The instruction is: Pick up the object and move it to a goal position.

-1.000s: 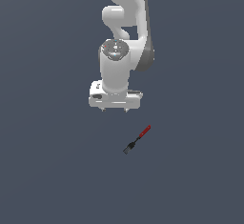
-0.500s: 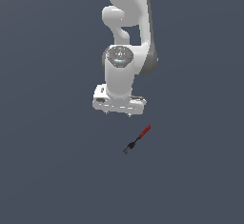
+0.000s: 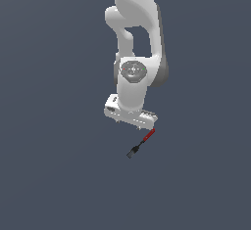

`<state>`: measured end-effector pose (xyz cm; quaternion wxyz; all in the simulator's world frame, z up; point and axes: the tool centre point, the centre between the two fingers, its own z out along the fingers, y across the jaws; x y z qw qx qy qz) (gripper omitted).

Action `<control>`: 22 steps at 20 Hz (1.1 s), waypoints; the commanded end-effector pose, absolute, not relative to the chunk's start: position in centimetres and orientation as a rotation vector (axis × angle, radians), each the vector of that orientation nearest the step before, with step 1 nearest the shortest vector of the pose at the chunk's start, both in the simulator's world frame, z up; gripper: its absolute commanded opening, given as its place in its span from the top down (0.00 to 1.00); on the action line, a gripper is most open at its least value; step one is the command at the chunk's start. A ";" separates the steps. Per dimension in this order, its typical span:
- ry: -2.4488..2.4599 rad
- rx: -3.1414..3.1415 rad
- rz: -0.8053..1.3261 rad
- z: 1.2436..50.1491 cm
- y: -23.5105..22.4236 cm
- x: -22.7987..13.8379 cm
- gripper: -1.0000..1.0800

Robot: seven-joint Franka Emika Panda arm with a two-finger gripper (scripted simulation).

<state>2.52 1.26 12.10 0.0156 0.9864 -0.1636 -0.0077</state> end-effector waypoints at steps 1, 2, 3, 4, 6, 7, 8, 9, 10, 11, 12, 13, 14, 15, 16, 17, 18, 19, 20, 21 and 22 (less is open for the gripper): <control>-0.602 3.056 -0.020 11.3 2.1 3.1 0.04; -0.639 3.050 -0.018 11.0 2.5 3.3 0.04; -0.675 3.044 -0.017 10.7 2.8 3.5 0.04; -0.711 3.037 -0.015 10.4 3.1 3.7 0.04; -0.784 3.023 -0.012 9.7 3.8 4.0 0.04; -0.820 3.015 -0.011 9.4 4.2 4.2 0.04; -0.856 3.006 -0.010 9.1 4.5 4.4 0.04; -0.891 2.998 -0.009 8.8 4.9 4.6 0.04; -0.925 2.989 -0.008 8.4 5.2 4.7 0.04; -0.957 2.981 -0.007 8.1 5.5 4.9 0.04; -0.986 2.972 -0.006 7.9 5.8 5.0 0.04; -1.014 2.964 -0.005 7.6 6.1 5.1 0.04; -1.041 2.956 -0.004 7.3 6.4 5.2 0.04; -1.065 2.949 -0.004 7.1 6.6 5.3 0.04; -1.087 2.942 -0.003 6.9 6.9 5.4 0.04; -1.108 2.935 -0.002 6.7 7.1 5.5 0.04; -1.126 2.929 -0.002 6.5 7.3 5.6 0.04; -1.143 2.923 -0.002 6.3 7.4 5.7 0.04; -1.158 2.918 -0.001 6.2 7.6 5.7 0.04; -1.172 2.913 -0.001 6.1 7.7 5.8 0.04; -1.183 2.909 -0.001 6.0 7.9 5.8 0.04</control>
